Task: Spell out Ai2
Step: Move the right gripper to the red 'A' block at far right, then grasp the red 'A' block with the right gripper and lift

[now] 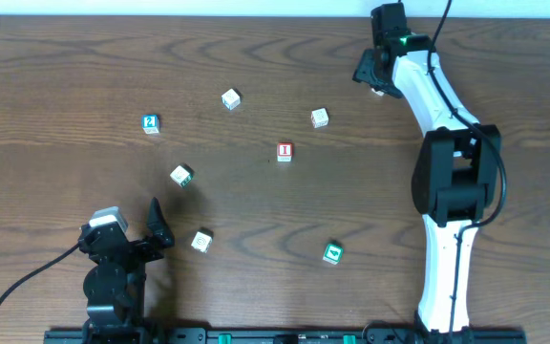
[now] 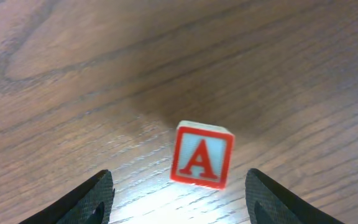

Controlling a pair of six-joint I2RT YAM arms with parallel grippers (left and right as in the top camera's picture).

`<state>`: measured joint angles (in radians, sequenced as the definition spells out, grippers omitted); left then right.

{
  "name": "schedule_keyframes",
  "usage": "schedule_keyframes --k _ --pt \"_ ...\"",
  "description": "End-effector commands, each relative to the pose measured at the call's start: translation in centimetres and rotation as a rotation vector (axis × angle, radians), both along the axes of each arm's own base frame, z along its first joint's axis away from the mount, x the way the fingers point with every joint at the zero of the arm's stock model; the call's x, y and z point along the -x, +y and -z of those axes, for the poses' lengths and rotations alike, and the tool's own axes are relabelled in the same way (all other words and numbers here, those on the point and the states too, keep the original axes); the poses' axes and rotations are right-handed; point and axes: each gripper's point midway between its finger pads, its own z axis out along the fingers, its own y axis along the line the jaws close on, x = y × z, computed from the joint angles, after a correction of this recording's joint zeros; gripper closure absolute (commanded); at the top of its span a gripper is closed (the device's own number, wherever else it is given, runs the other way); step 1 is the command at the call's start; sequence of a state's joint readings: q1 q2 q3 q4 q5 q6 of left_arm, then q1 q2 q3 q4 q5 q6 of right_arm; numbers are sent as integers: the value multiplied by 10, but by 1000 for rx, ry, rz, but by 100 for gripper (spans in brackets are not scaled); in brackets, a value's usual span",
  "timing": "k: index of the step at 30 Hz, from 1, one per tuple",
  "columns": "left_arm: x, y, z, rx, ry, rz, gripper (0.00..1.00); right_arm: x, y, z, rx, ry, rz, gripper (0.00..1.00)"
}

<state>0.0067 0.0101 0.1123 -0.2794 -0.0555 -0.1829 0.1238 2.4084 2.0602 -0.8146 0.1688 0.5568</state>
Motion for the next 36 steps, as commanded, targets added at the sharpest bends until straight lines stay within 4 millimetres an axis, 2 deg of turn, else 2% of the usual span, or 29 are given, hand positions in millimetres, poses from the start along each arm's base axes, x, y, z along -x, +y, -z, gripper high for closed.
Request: schedule_keyframes --k 1,7,10,17,19,24,30,34,36 --pt "0 1 12 1 27 -5 5 -3 -11 4 5 -2 43 32" --pt "0 1 12 1 26 -5 5 1 -10 22 -14 38 42 32" --pt "0 1 12 1 27 -5 5 0 -9 24 -15 37 39 33" --pt "0 1 12 1 26 -5 5 -3 -9 23 -19 24 40 48" --pt "0 1 12 1 27 -5 5 -3 -9 24 -19 24 40 55" --pt "0 1 12 1 26 -5 5 -2 -9 31 -21 38 39 61" --pt "0 1 12 1 26 -5 5 -2 -9 36 -15 44 32 62" --pt "0 1 12 1 26 -5 5 -3 -13 36 -14 41 35 73" --pt "0 1 12 1 27 -5 5 -3 -15 36 -13 42 36 73"
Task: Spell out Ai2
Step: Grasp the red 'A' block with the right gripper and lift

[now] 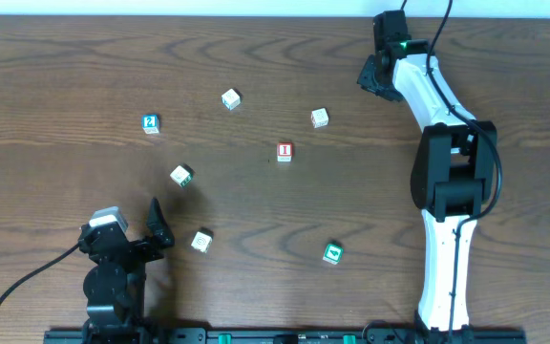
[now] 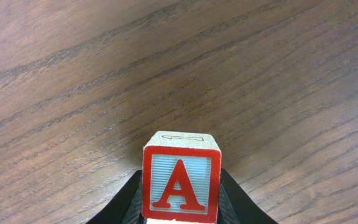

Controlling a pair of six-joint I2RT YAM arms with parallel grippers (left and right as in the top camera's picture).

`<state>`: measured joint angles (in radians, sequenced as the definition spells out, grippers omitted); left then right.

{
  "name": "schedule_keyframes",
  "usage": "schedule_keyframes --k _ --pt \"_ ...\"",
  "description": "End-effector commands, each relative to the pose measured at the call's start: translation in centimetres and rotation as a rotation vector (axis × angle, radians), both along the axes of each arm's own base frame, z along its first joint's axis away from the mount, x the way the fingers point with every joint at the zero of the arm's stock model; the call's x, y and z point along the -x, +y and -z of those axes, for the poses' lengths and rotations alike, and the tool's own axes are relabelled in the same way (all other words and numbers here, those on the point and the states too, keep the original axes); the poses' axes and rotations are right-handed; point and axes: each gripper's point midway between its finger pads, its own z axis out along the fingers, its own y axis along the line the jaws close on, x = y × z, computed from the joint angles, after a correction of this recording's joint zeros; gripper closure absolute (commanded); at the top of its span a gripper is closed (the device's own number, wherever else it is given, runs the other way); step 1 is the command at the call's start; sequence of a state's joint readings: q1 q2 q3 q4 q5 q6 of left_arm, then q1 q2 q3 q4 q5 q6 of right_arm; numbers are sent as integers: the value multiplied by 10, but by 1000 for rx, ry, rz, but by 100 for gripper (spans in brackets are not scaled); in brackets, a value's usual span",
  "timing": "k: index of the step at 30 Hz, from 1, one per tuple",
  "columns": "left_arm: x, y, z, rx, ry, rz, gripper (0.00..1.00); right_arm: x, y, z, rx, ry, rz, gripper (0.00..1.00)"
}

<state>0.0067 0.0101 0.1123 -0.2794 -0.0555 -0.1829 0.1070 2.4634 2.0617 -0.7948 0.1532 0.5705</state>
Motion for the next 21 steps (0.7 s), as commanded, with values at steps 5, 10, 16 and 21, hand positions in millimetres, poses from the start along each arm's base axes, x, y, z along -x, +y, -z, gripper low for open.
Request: schedule_keyframes --k 5,10,16,21 --pt "0 1 12 1 27 -5 5 -3 -9 7 13 8 -18 76" --pt "0 1 12 1 27 -5 5 -16 4 -25 24 -53 -118 79" --pt "0 1 12 1 26 -5 5 -19 54 -131 -62 -187 -258 99" --pt "0 1 12 1 27 -5 5 36 108 -207 -57 -203 -434 99"
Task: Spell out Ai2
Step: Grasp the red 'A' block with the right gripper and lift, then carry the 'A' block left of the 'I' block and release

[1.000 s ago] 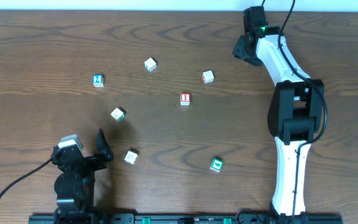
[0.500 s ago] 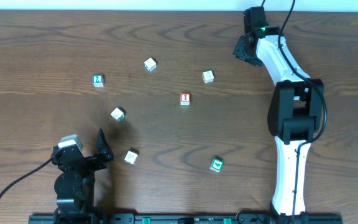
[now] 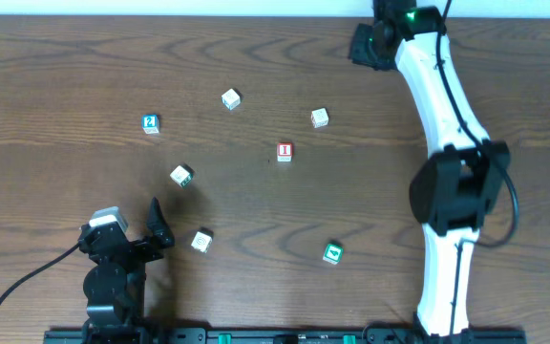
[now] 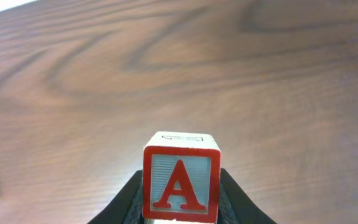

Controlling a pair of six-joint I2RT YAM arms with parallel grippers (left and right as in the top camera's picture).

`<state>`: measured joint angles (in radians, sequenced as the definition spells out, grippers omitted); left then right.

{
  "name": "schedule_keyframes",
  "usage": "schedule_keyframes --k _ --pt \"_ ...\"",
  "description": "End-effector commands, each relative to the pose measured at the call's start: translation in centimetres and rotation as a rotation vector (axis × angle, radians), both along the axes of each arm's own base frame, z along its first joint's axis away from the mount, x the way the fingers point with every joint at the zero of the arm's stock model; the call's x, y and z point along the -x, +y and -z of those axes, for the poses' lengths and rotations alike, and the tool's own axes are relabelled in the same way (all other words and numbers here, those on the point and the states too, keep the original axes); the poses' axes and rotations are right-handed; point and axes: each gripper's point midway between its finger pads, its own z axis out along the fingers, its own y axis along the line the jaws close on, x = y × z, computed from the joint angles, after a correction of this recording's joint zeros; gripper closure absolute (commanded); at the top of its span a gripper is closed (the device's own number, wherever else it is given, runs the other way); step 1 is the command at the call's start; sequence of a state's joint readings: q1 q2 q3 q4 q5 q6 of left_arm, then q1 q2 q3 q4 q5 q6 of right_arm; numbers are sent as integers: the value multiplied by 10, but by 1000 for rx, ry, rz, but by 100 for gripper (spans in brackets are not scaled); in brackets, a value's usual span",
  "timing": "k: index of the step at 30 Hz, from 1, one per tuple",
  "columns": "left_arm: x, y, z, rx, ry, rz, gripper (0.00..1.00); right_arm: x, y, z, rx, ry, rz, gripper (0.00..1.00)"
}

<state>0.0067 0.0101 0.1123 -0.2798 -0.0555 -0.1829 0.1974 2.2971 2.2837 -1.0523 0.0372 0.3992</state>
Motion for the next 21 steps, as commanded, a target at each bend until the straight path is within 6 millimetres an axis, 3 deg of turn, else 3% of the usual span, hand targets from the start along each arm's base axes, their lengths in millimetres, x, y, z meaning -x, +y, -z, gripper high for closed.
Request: schedule_keyframes --k 1,3,7,13,17,21 --pt "0 1 12 1 26 -5 5 34 49 -72 -10 -87 -166 99" --pt "0 1 12 1 26 -5 5 60 67 -75 15 -41 -224 99" --pt "0 1 12 1 26 -5 5 110 84 -49 93 132 -318 99" --pt "0 1 12 1 26 -5 5 129 100 18 47 237 -365 99" --pt "0 1 12 1 26 -5 5 138 95 59 42 273 -358 99" --pt "0 1 12 1 26 -5 5 148 103 85 63 282 -373 99"
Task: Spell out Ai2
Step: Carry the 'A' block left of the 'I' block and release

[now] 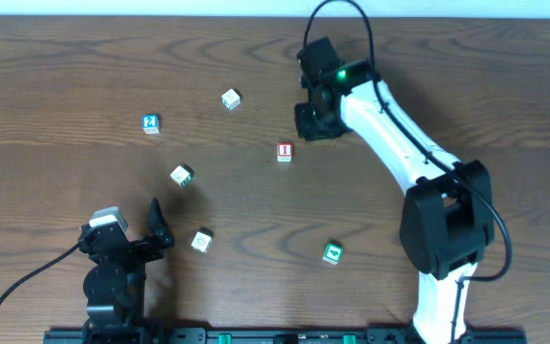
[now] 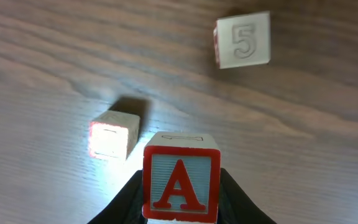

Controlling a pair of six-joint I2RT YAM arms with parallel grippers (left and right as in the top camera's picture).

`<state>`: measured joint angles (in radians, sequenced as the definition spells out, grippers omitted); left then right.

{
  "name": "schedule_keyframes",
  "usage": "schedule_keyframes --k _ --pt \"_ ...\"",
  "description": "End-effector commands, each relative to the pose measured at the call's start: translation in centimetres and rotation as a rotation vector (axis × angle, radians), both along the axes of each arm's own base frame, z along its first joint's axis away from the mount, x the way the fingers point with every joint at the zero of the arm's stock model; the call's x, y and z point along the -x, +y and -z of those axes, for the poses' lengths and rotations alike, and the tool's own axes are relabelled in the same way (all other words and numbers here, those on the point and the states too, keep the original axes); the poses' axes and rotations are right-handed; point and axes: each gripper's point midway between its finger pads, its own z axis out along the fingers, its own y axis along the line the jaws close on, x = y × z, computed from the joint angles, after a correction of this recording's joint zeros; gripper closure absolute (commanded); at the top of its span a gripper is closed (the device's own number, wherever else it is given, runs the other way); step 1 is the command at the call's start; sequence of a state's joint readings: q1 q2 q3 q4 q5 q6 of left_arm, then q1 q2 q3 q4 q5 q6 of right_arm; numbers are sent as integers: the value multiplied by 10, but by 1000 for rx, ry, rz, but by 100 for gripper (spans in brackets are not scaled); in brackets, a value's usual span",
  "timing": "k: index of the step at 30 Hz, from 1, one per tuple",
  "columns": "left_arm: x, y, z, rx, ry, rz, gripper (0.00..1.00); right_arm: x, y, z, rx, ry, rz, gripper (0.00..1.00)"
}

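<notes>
The red A block (image 2: 181, 185) is gripped between the black fingers (image 2: 124, 200) of my right gripper (image 2: 181, 205), which is shut on it and held above the table. In the overhead view the right gripper (image 1: 311, 121) hangs over the table's middle, just up and right of the red I block (image 1: 285, 152), and hides the A block. The wrist view shows a red-rimmed block (image 2: 112, 134), apparently the I block, just left of the A. The blue 2 block (image 1: 150, 123) lies far left. My left gripper (image 1: 158, 225) rests near the front left, holding nothing.
A pale 5 block (image 2: 244, 40) lies beyond the held A block. Other loose blocks: a white one (image 1: 231, 98) at the back, a green-sided one (image 1: 181, 175), a pale one (image 1: 201, 241) by the left gripper, and a green one (image 1: 332, 253) at the front.
My right gripper, still shut on the A block, has moved from the table's back edge at the right to the middle, beside the I block. The left arm has not moved.
My right gripper stood open around the A block at the back right of the table. Then it was shut on the block. Then it held the block up near the back edge, and now holds it over the middle by the I block.
</notes>
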<state>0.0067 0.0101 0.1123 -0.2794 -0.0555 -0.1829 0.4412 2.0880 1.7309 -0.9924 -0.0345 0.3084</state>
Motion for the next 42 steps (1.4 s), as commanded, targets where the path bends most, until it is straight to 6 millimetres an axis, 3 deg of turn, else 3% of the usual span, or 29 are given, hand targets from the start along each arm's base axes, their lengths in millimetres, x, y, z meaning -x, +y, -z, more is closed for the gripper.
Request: schedule_keyframes --k 1,11,22,42 --pt "0 1 12 1 26 -5 5 7 5 10 17 -3 -6 99" --pt "0 1 12 1 26 -5 5 6 7 22 7 -17 98 99" --pt "0 1 12 1 26 -5 5 12 71 3 -70 -97 -15 99" --pt "0 1 12 1 26 -5 4 23 102 21 -40 -127 42 99"
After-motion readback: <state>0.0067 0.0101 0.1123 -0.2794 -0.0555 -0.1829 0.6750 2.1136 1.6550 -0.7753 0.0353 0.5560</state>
